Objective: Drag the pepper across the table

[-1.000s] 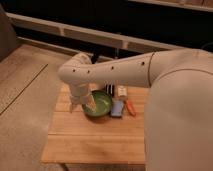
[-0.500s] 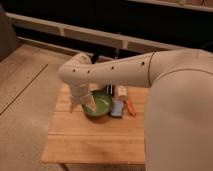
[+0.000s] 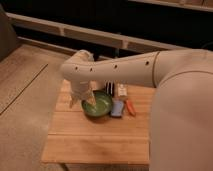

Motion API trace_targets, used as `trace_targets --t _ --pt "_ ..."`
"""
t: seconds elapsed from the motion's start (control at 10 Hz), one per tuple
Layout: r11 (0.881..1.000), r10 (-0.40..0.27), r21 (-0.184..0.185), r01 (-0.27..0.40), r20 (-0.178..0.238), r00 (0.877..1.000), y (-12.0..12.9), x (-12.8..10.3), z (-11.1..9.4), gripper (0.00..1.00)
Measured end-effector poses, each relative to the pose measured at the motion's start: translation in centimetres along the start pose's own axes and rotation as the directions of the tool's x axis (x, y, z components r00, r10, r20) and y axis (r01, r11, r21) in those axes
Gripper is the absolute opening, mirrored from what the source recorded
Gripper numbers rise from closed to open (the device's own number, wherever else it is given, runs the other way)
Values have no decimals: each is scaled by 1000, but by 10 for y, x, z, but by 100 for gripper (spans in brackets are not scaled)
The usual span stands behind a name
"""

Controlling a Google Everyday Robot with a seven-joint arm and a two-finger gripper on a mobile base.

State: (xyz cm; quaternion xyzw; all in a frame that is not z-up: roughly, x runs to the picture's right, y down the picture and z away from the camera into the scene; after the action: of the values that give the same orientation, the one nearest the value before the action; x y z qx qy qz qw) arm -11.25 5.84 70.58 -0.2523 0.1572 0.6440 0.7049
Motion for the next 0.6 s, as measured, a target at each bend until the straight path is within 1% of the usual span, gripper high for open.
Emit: trace_targets --t 0.1,0.2,0.3,0.4,0.5,0.6 --pt "999 -45 -17 46 61 997 -5 -20 -13 65" --pt "995 -93 -12 95 122 988 -20 -41 -30 65" --pt "993 -116 4 117 163 980 -40 -56 -45 65" --pt "991 -130 18 129 187 974 -53 -65 -54 65" --pt "990 -141 20 140 198 970 -56 -69 -60 65" --pt "990 -144 21 142 197 970 -55 -69 -59 65"
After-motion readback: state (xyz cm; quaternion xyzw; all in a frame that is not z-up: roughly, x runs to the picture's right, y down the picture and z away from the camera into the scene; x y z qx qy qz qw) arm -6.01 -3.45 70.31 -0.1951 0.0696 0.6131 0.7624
